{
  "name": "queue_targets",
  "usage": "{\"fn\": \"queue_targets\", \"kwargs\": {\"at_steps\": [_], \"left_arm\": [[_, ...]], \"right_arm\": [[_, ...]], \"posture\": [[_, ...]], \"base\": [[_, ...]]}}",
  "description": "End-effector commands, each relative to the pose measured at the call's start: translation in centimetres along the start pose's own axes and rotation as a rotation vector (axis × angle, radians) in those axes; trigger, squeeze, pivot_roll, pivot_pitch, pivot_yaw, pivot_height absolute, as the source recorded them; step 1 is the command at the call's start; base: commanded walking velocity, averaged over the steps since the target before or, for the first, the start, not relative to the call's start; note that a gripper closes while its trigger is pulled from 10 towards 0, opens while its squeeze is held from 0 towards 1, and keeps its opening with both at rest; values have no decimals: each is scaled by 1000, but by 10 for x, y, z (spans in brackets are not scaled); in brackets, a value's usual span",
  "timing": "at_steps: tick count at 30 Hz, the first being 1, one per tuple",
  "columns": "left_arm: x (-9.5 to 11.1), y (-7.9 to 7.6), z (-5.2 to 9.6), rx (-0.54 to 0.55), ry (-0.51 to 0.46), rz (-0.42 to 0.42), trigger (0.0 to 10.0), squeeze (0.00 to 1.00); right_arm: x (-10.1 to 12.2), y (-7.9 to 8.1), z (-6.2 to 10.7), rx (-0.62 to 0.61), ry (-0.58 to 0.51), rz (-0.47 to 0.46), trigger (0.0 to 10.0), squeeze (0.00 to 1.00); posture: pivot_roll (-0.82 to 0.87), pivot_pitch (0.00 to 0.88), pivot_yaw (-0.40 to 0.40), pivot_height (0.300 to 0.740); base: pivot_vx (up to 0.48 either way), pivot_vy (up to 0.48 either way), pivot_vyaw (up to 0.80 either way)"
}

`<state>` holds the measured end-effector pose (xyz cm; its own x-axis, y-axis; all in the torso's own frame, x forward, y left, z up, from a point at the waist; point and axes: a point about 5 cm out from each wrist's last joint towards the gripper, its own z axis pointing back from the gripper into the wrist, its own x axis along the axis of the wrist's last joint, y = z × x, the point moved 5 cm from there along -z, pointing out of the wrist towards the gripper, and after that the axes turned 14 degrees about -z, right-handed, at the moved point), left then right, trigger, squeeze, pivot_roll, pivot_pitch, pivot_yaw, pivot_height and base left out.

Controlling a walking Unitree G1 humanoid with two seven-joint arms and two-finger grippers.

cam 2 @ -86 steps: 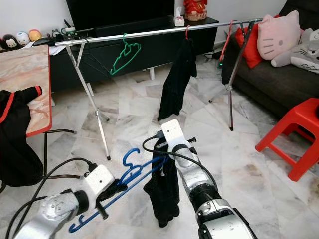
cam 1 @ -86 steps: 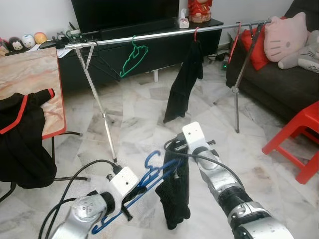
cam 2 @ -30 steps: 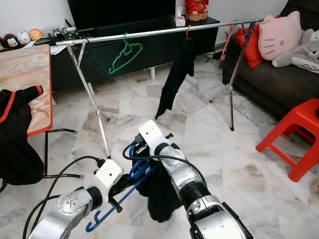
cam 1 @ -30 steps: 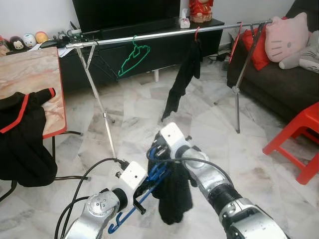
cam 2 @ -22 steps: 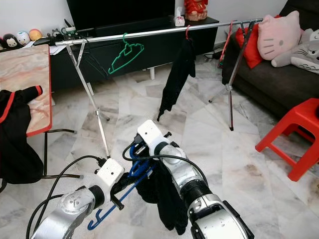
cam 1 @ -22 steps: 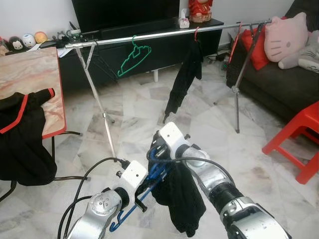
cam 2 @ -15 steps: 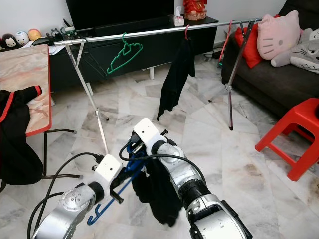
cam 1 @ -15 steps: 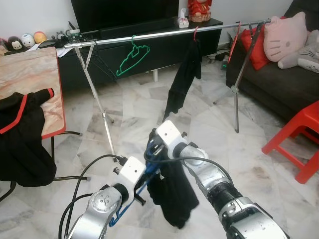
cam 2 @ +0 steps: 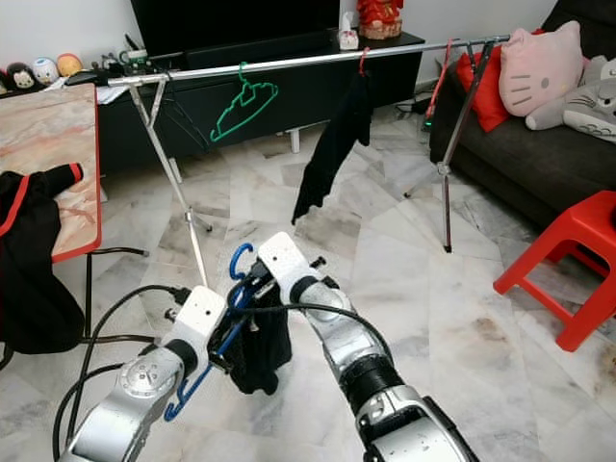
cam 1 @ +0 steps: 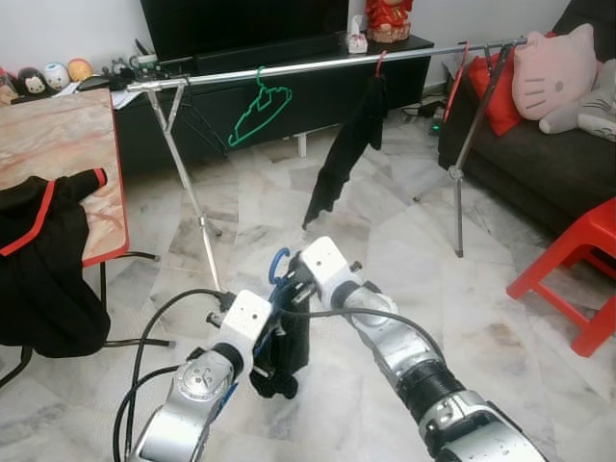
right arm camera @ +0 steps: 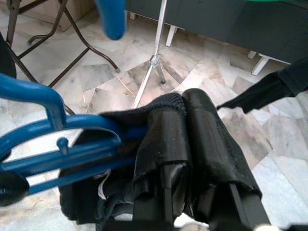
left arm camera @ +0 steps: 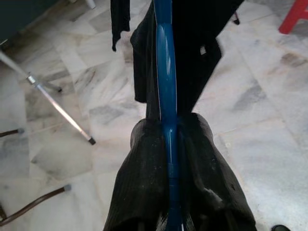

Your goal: Hang hanger

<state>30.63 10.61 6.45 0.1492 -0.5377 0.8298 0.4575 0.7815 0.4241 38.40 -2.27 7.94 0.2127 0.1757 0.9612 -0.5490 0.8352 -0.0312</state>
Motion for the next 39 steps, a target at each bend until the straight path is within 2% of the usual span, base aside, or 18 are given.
{"fn": "queue_targets", "kwargs": {"at_steps": [1,4,14,26,28,35,39], "left_arm": [[6,11,-1,52,-28,-9,10000,0],[13,18,-2,101,-63,9,10000,0],[23,32,-1,194,-125,81,10000,0],[27,27,-3,168,-154,93,10000,0],[33,18,-4,137,-189,111,10000,0],[42,16,-3,127,-252,155,10000,0],[43,13,-3,115,-255,156,10000,0]], "right_arm": [[15,5,-1,25,-41,13,10000,0],[15,10,0,48,-47,11,10000,0],[10,12,10,68,-51,-30,10000,0],[6,13,14,73,-42,-36,10000,0],[16,19,13,112,-72,-34,10000,0],[17,21,14,124,-70,-26,10000,0],[18,21,14,126,-72,-26,10000,0]], "posture": [[-46,0,16,732],[-44,0,14,732],[-54,0,12,732],[-57,0,12,732],[-55,0,5,732],[-57,0,3,732],[-59,0,3,732]], "base": [[0,0,0],[0,0,0],[0,0,0],[0,0,0],[0,0,0],[0,0,0],[0,0,0]]}}
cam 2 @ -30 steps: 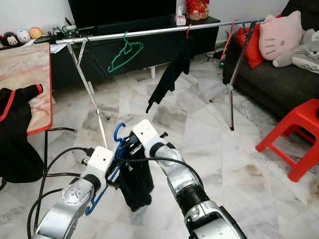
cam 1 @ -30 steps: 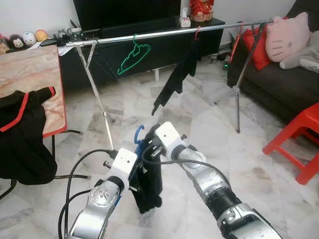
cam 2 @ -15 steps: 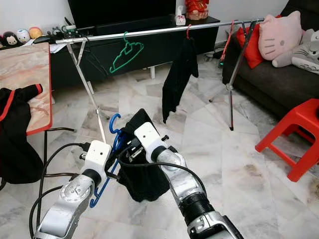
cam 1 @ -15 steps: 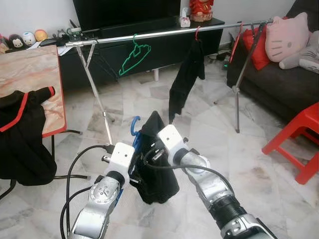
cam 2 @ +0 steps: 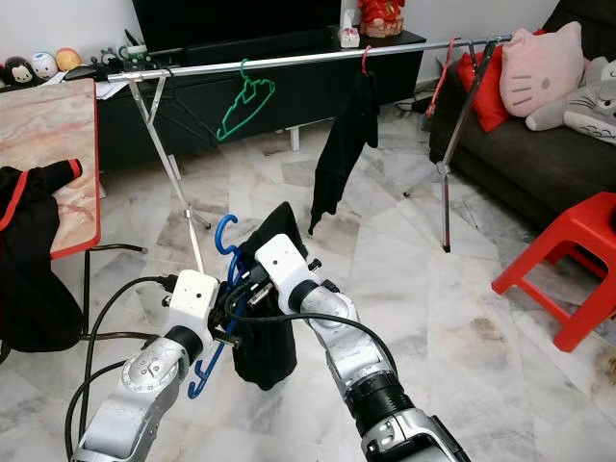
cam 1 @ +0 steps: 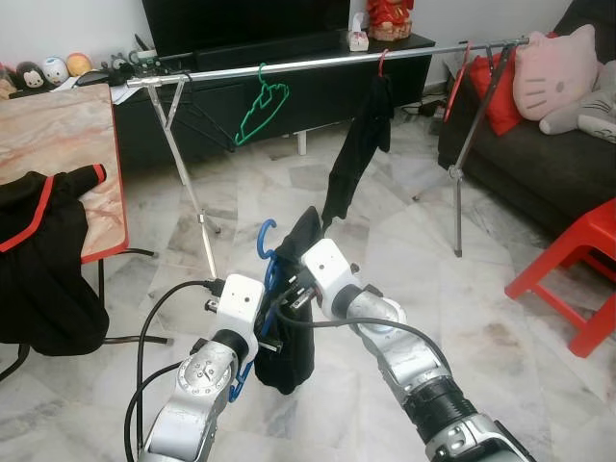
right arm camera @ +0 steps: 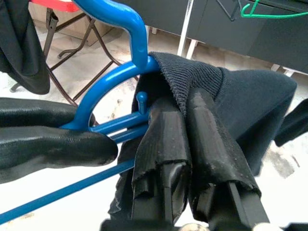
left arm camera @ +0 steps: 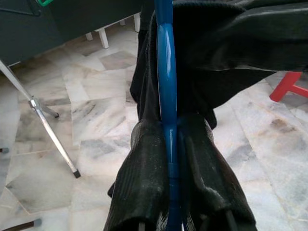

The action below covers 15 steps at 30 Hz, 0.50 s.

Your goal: Hang hanger

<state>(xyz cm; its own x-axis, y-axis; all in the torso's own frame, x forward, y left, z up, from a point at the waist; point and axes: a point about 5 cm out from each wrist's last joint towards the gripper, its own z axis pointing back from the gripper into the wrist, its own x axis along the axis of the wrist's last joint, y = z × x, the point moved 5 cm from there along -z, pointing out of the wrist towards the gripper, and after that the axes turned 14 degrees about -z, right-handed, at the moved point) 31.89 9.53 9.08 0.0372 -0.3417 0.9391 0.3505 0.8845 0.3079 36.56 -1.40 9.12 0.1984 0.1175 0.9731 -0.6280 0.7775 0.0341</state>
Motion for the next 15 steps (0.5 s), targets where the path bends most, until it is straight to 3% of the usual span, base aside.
{"fn": "queue_targets", "kwargs": {"at_steps": [1,8,9,10,11,12,14,15], "left_arm": [[14,2,-2,6,-64,0,10000,0],[17,-1,-3,-8,-85,10,10000,0],[17,-1,-3,-9,-86,10,10000,0],[17,-1,-3,-9,-86,10,10000,0],[17,-1,-3,-9,-89,11,10000,0],[17,-1,-3,-9,-92,13,10000,0],[17,-1,-3,-10,-94,13,10000,0],[18,-2,-3,-11,-96,14,10000,0]], "right_arm": [[9,4,0,16,-23,15,10000,0],[10,4,1,22,-24,21,10000,0],[10,4,1,22,-24,21,10000,63],[10,4,1,22,-24,21,10000,63],[10,3,1,22,-25,21,10000,384],[11,3,1,22,-28,21,10000,525],[12,3,1,24,-30,22,10000,584],[12,3,1,24,-31,26,10000,745]], "posture": [[-59,0,3,732],[-59,0,2,732],[-59,0,2,732],[-59,0,2,732],[-59,0,2,732],[-59,0,2,732],[-59,0,2,732],[-61,0,2,732]], "base": [[0,0,0],[0,0,0],[0,0,0],[0,0,0],[0,0,0],[0,0,0],[0,0,0],[0,0,0]]}}
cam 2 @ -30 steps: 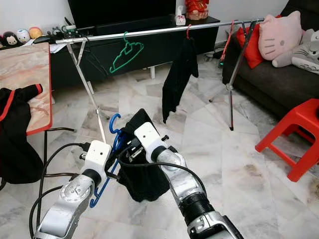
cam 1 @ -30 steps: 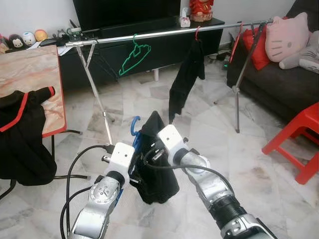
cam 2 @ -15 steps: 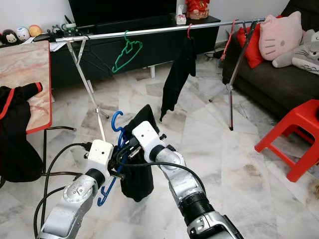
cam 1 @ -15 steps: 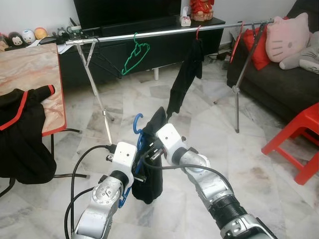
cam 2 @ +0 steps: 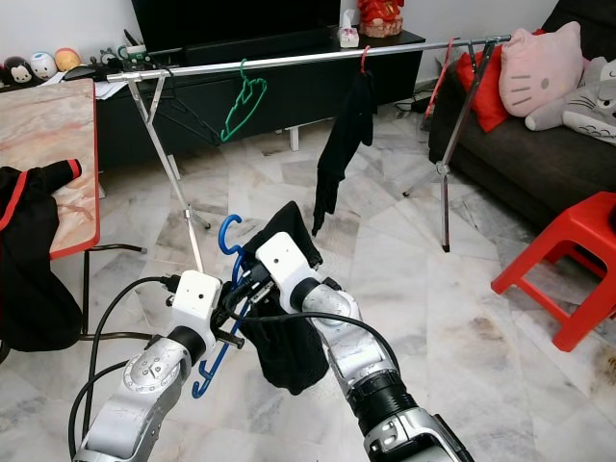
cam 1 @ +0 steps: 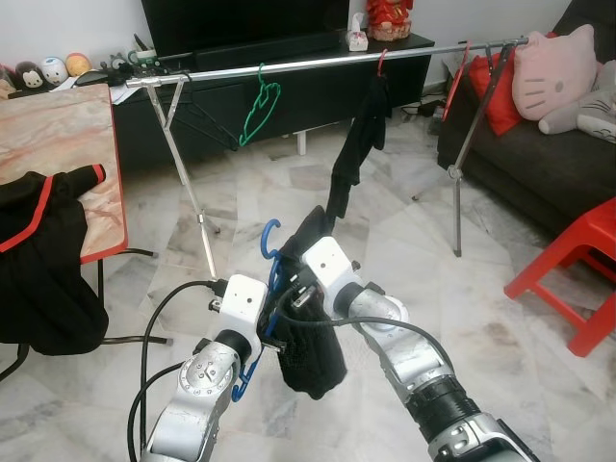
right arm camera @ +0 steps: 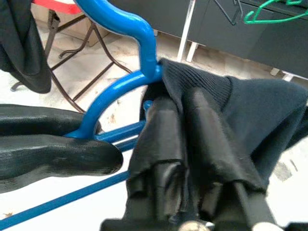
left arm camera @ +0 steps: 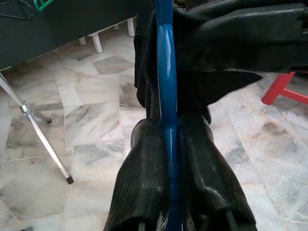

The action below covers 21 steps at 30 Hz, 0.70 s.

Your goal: Hang hanger

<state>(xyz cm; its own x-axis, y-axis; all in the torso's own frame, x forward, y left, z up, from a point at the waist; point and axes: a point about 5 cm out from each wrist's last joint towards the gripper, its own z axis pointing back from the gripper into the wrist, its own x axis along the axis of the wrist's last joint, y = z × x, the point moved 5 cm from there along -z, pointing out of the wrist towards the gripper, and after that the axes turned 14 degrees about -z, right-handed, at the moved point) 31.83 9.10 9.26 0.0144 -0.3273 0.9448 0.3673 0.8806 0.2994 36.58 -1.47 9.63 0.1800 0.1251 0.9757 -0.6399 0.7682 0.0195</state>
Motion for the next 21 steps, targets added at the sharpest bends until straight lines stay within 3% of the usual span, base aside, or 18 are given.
{"fn": "queue_targets", "kwargs": {"at_steps": [1,3,4,9,10,21], "left_arm": [[15,2,-3,7,-71,8,10000,0],[15,2,-3,7,-73,9,10000,0],[15,2,-3,6,-74,9,10000,0],[15,1,-3,6,-75,9,10000,0],[14,1,-3,9,-76,15,10000,0],[6,5,-4,39,-58,26,10000,0]], "right_arm": [[7,3,0,12,-21,10,10000,780],[7,4,0,13,-20,11,10000,780],[6,4,1,12,-18,13,10000,843],[6,4,1,12,-16,15,10000,843],[2,2,4,6,-8,9,10000,1000],[-17,-8,31,-32,44,-28,10000,1000]], "posture": [[-61,0,2,732],[-61,0,2,732],[-61,0,2,732],[-61,0,2,732],[-66,0,1,732],[-81,0,-1,732]], "base": [[0,0,0],[0,0,0],[0,0,0],[0,0,0],[0,0,0],[0,0,0]]}}
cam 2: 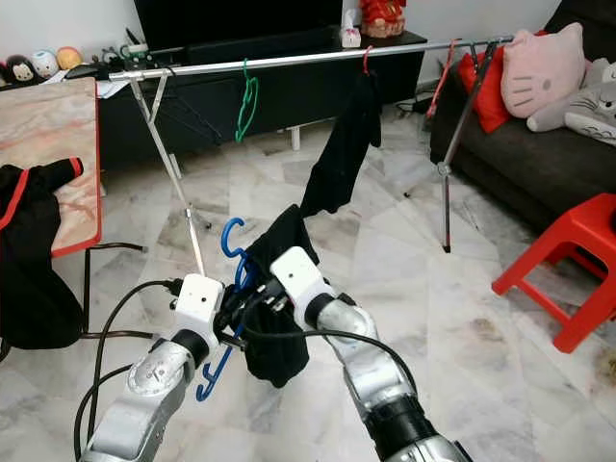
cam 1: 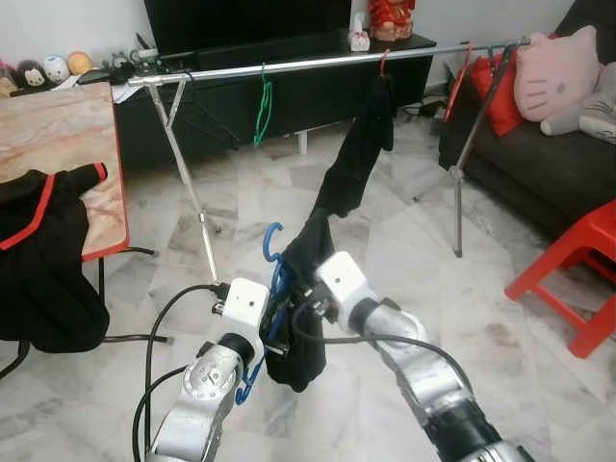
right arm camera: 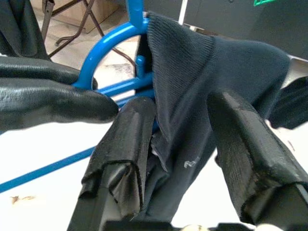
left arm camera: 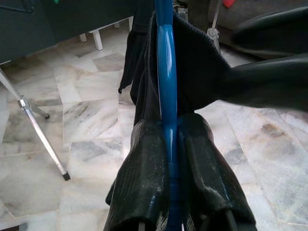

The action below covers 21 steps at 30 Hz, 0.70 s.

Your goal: Hang hanger

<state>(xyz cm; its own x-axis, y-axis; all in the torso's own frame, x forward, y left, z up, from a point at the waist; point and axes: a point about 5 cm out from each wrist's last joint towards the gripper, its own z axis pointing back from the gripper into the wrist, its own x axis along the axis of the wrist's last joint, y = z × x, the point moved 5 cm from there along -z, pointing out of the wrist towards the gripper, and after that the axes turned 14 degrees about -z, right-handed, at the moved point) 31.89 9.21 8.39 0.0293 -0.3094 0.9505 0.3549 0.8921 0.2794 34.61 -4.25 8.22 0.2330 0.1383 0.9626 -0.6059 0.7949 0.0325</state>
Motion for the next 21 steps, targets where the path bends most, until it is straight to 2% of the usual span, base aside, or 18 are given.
{"fn": "queue_targets", "kwargs": {"at_steps": [1,9,21], "left_arm": [[15,6,-2,26,-66,3,10000,0],[13,6,-3,28,-68,1,10000,0],[13,6,-3,28,-68,1,10000,0]], "right_arm": [[4,1,2,7,-7,-5,10000,1000],[5,0,15,26,3,6,10000,1000],[5,0,15,26,3,6,10000,1000]], "posture": [[-81,0,-1,732],[-82,0,-2,732],[-82,0,-2,732]], "base": [[0,0,0],[0,0,0],[0,0,0]]}}
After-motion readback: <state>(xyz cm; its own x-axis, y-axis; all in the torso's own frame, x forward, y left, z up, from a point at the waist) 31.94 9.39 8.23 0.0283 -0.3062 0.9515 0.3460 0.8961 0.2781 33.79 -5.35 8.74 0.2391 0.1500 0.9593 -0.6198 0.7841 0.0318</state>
